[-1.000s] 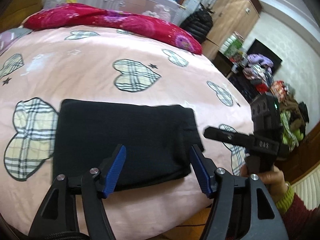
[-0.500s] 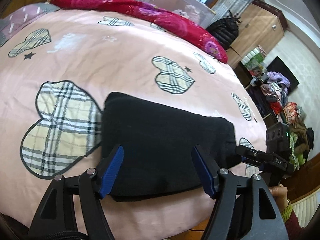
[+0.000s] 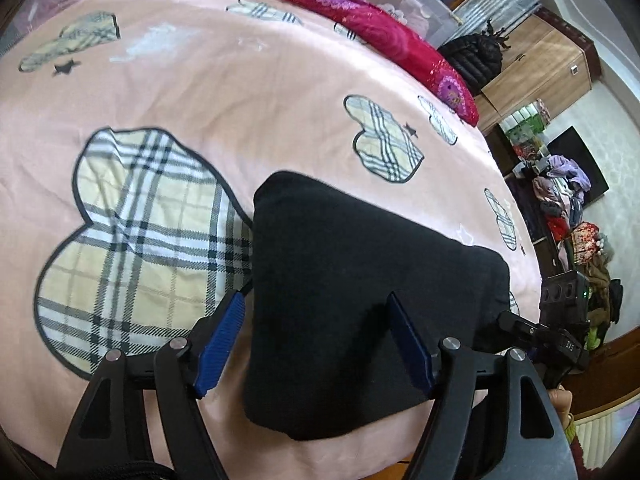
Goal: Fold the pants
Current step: 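Grasp the end of the folded black bundle with both grippers, then lift the bundle end and fold it over with both grippers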
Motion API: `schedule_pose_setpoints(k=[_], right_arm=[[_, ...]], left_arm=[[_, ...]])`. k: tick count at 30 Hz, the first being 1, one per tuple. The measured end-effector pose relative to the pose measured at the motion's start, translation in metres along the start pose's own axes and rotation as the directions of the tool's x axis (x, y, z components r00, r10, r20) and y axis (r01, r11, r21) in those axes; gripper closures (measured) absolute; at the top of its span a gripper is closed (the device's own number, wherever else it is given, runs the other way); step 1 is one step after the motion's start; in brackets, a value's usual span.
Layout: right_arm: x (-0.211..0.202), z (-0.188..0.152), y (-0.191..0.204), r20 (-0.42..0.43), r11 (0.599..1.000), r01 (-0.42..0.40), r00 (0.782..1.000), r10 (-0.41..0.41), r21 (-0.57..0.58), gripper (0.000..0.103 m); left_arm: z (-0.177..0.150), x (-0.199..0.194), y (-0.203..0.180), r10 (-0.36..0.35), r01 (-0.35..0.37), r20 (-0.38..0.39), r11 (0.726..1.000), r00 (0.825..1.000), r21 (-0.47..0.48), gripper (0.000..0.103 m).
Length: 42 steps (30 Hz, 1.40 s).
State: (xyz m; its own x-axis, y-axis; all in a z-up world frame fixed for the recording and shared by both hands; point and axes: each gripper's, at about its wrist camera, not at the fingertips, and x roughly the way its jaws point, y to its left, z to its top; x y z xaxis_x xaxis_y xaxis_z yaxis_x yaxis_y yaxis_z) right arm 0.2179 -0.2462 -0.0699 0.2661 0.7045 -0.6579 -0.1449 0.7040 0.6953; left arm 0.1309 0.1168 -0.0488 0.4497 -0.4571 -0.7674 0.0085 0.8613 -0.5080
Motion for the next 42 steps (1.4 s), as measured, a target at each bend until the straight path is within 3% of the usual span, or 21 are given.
schedule_pose_setpoints(k=[22,27,32,36,38,42], right_arm=[[0.007,-0.006,-0.008,0.002,0.999,-0.029,1.0,0.029,0.034,0.016],[0.011,-0.011,-0.009,-0.005,0.997,-0.051,0.999,0.051,0.049,0.016],[0.016,-0.014,-0.007,-0.009,0.997,-0.065,0.998,0.065,0.038,0.025],[0.02,-0.015,-0.013,-0.005,0.993,-0.1,0.995,0.101,0.061,0.033],[0.021,-0.016,-0.017,-0.004,0.988,-0.128,0.992,0.128,0.085,0.043],[0.022,-0.02,-0.019,0.008,0.986,-0.139,0.99,0.139,0.094,0.048]], left_arm=[[0.002,0.026,0.007,-0.04,0.039,-0.038,0.999,0.998,-0.034,0.028],[-0.002,0.03,0.016,-0.078,0.074,-0.052,0.995,0.996,-0.072,0.028],[-0.006,0.037,0.019,-0.088,0.083,-0.055,0.993,0.995,-0.081,0.03],[-0.007,0.044,0.018,-0.106,0.101,-0.064,0.991,0.992,-0.087,0.043],[-0.007,0.045,0.017,-0.102,0.097,-0.059,0.992,0.993,-0.085,0.045],[-0.009,0.046,0.012,-0.088,0.085,-0.044,0.994,0.995,-0.073,0.051]])
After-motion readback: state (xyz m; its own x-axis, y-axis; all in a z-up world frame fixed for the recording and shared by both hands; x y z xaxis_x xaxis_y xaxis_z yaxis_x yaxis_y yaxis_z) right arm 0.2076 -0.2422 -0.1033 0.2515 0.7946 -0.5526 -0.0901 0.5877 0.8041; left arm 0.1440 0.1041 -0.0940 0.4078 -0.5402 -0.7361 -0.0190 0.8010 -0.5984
